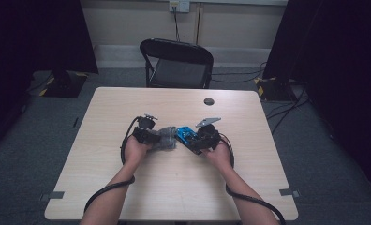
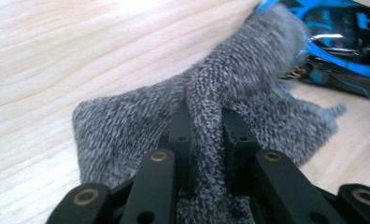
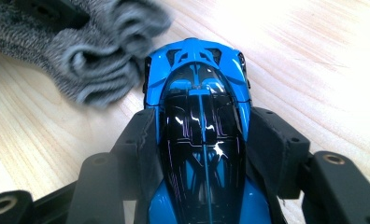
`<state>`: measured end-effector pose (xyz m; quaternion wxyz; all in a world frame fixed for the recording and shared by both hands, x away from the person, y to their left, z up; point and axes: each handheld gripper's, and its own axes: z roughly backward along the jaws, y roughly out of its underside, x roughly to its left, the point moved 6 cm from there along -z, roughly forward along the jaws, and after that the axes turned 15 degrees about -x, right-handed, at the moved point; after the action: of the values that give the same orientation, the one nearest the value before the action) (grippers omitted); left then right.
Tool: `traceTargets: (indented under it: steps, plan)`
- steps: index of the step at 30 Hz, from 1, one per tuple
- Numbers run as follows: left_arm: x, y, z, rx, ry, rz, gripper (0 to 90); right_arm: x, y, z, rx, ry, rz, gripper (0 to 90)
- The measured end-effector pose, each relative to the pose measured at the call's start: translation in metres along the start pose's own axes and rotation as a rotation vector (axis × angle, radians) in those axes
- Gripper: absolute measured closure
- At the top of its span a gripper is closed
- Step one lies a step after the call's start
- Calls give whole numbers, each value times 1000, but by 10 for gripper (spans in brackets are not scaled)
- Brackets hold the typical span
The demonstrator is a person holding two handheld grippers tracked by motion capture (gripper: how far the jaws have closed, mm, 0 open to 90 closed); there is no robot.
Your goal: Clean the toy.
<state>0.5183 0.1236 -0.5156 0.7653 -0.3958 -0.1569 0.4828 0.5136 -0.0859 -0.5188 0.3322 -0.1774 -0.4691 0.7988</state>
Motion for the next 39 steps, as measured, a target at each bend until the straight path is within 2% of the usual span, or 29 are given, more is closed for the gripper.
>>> traceTargets:
  steps: [4, 6, 9, 16, 23, 30, 34, 35, 39]
  plan:
    - [2, -1, 6, -12, 3, 2, 764, 0, 0, 0, 0, 0, 1, 434]
    - [-1, -2, 10, -24, 18, 5, 765, 0, 0, 0, -3, 2, 1, 434]
    - [-6, -3, 19, -37, 48, -12, 764, 0, 0, 0, -8, 2, 1, 434]
    - [-22, 5, 39, -55, 111, -60, 764, 0, 1, 0, -10, 3, -2, 433]
    - [-50, 14, 59, -86, 194, -95, 764, 0, 1, 0, -11, 0, -2, 434]
    - [-76, 33, 62, -79, 258, -106, 764, 0, 1, 0, -12, 5, -3, 433]
    - [-91, 46, 59, -40, 296, -140, 764, 0, 1, 0, -13, 4, -4, 433]
    - [-94, 47, 58, -34, 297, -152, 764, 0, 1, 0, -12, 4, -2, 433]
    - [-102, 50, 57, -31, 320, -156, 764, 0, 1, 0, -11, 5, -3, 433]
